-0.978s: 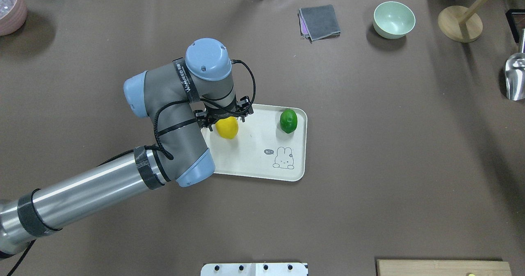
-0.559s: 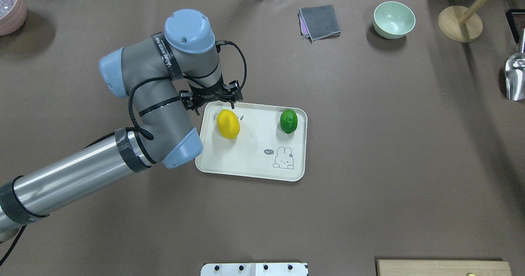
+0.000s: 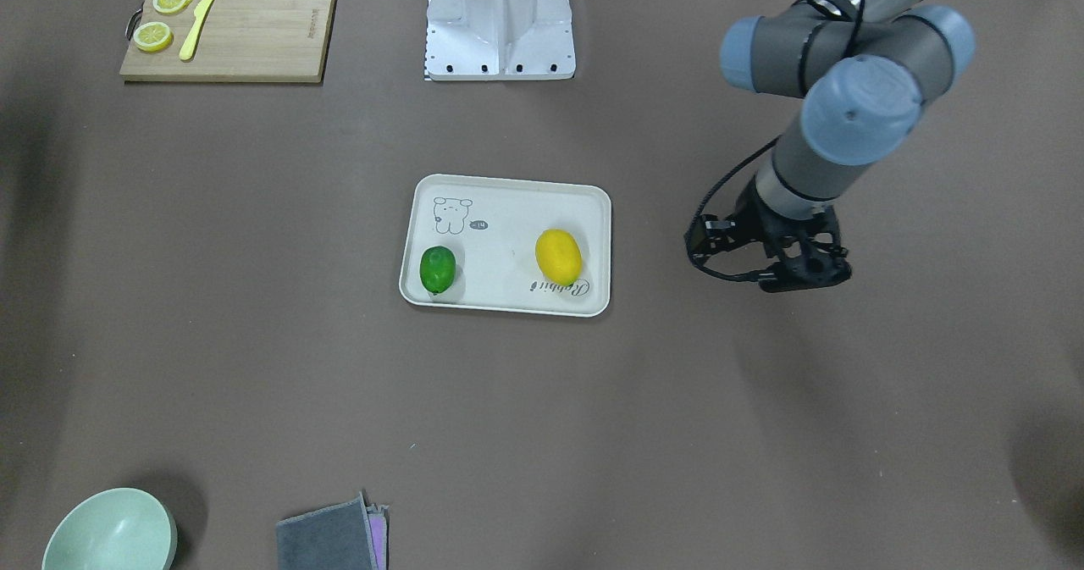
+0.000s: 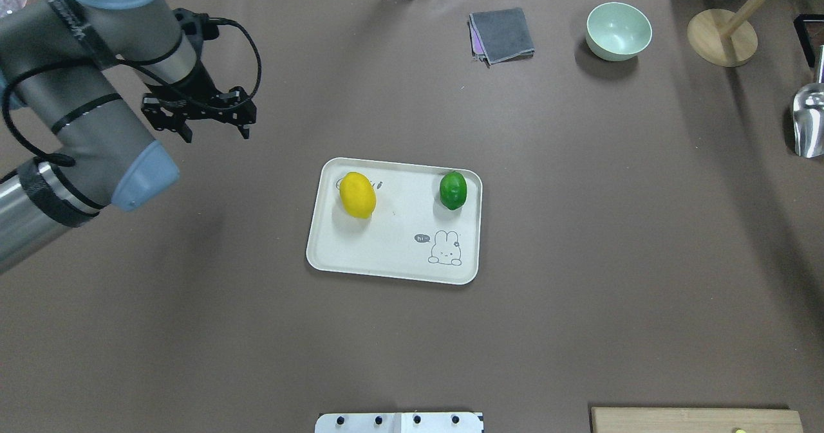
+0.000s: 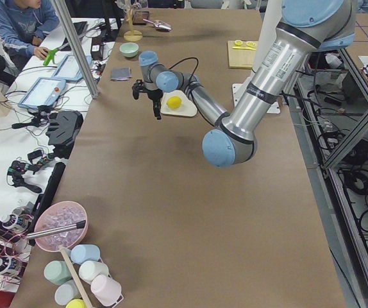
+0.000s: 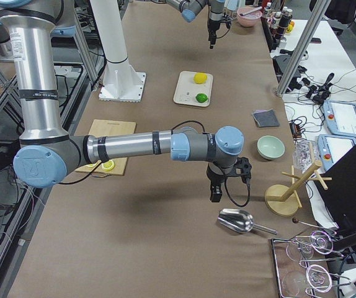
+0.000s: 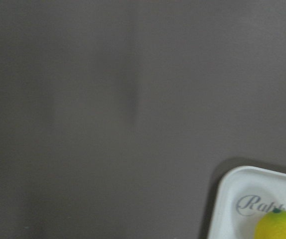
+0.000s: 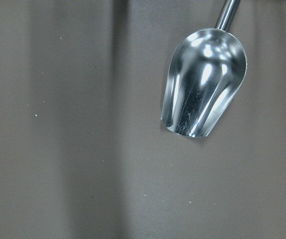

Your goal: Place all lemons on tray

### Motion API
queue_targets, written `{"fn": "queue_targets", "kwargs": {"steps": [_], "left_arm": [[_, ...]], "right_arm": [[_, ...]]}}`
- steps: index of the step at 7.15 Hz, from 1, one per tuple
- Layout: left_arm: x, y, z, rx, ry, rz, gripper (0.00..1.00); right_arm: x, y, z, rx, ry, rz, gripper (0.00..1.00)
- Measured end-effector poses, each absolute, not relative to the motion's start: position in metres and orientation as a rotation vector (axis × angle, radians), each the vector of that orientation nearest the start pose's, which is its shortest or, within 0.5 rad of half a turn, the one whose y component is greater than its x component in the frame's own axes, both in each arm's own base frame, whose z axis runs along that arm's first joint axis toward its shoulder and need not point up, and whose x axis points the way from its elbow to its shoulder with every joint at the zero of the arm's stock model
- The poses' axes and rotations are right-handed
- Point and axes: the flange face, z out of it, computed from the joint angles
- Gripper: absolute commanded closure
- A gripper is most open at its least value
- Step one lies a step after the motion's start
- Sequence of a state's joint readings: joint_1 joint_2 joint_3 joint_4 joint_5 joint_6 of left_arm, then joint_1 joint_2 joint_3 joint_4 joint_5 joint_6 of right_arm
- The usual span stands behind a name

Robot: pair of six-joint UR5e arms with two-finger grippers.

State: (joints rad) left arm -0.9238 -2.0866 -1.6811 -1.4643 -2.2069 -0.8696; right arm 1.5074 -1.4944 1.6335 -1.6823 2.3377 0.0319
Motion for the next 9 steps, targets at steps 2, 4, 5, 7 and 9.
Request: {"fn": "queue_targets", "kwargs": {"steps": [2,4,5,7,9], "left_arm": [[0.26,-0.578,0.402,-0.059,0.759,0.013,0.03],[0.184,-0.591,0.479,-0.081,0.755,0.052,0.03],[0.145,-0.598,0.517,-0.089,0.755,0.069,0.03],[0.061,-0.602,0.588,-0.084,0.756,0.104,0.03],[-0.012,-0.587,0.644,-0.081,0.767,0.111,0.03]], "right_arm": [[0.031,-0.522,0.604,-0.016,-0.769,-0.038,0.0],[0.033,-0.52,0.606,-0.019,-0.77,-0.034,0.0],[0.033,-0.519,0.608,-0.021,-0.767,-0.033,0.0],[0.034,-0.519,0.61,-0.02,-0.757,-0.034,0.0],[0.034,-0.517,0.614,-0.024,-0.755,-0.032,0.0]]}}
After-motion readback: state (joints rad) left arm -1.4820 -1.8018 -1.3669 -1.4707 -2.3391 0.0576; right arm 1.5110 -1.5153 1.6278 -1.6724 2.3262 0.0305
